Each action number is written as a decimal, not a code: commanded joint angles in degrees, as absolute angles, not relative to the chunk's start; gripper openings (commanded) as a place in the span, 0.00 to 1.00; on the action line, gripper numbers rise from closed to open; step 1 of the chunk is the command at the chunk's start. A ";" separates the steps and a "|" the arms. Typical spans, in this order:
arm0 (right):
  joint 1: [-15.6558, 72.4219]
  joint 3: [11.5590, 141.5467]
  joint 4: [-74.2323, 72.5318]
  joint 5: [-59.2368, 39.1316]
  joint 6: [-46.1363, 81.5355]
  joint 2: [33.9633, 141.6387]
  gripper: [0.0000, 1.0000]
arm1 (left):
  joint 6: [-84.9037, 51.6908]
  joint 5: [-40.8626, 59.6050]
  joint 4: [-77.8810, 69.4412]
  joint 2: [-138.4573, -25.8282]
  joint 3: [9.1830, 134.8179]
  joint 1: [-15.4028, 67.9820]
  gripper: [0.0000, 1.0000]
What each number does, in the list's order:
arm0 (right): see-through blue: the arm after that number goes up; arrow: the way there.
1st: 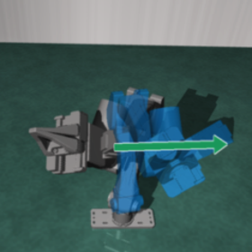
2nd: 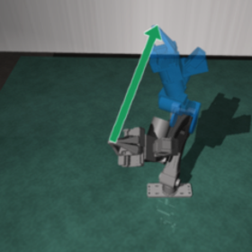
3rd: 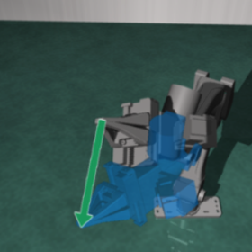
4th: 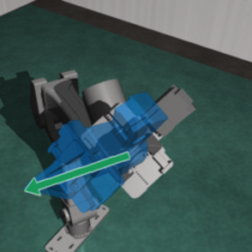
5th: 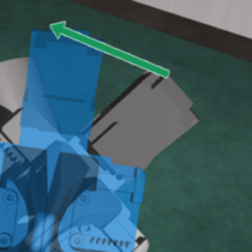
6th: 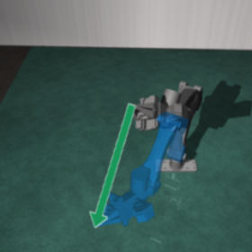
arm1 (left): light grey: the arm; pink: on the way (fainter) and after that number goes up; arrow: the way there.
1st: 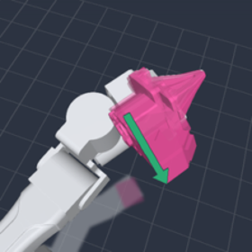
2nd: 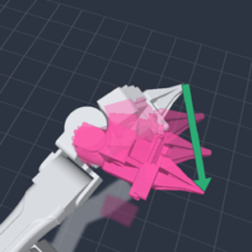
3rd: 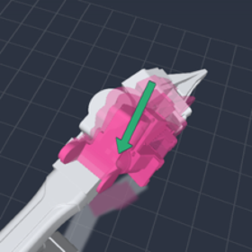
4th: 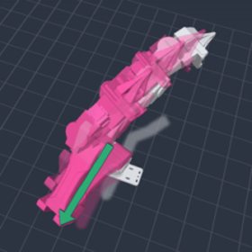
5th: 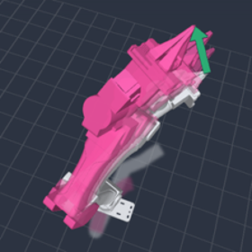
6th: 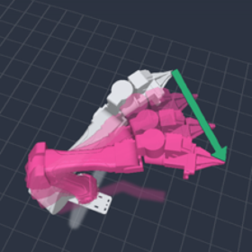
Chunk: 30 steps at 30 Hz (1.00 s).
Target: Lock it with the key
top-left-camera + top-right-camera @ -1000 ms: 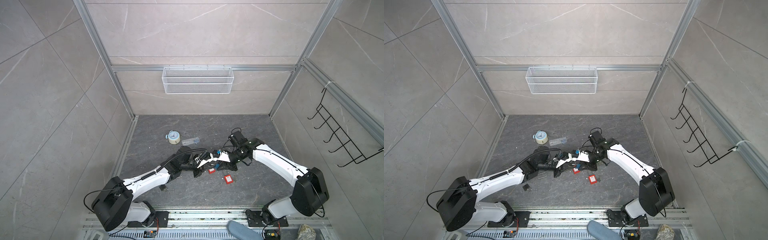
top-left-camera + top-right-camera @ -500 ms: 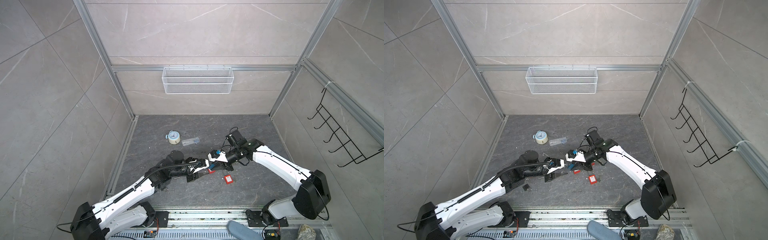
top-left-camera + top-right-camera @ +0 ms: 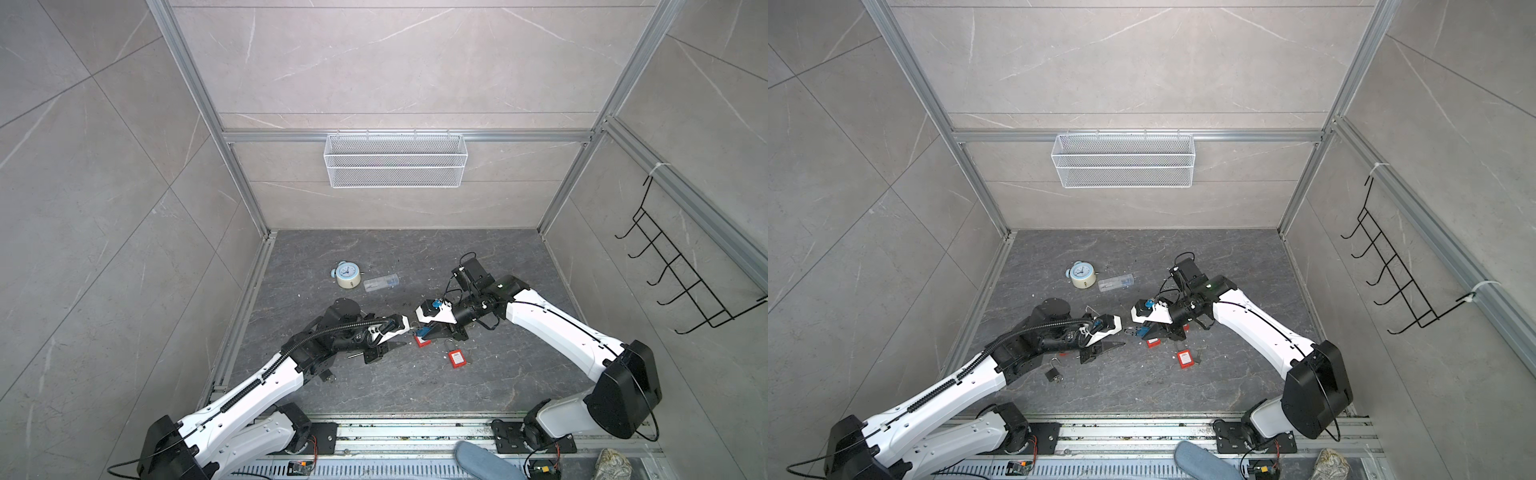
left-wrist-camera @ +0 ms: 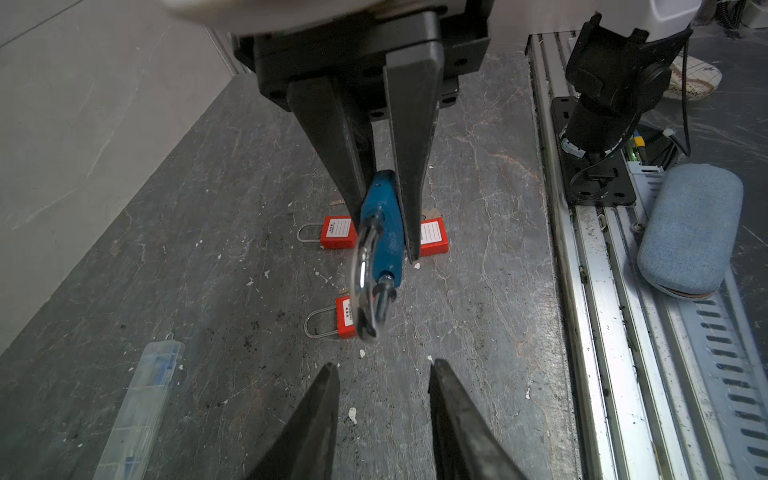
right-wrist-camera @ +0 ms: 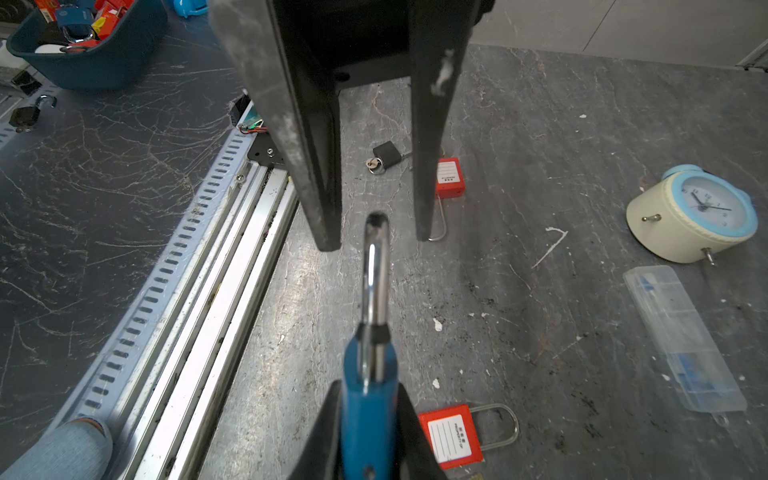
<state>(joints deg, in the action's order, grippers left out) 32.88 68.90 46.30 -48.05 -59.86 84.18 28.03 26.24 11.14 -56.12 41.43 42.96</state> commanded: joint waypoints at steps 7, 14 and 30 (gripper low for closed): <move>34.02 69.98 47.90 -47.64 -60.65 83.49 0.00 | 25.94 34.76 7.92 -56.34 45.61 41.97 0.38; 34.12 70.31 47.38 -47.64 -60.30 83.68 0.00 | 26.32 36.49 8.59 -58.33 46.49 41.92 0.29; 34.52 70.40 46.75 -46.60 -60.09 83.85 0.00 | 24.75 38.04 3.96 -61.76 46.09 41.96 0.02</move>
<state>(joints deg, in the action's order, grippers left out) 33.95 68.90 46.87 -45.93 -59.83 84.20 26.13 35.00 8.21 -60.95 44.51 41.85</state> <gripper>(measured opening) 0.184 0.085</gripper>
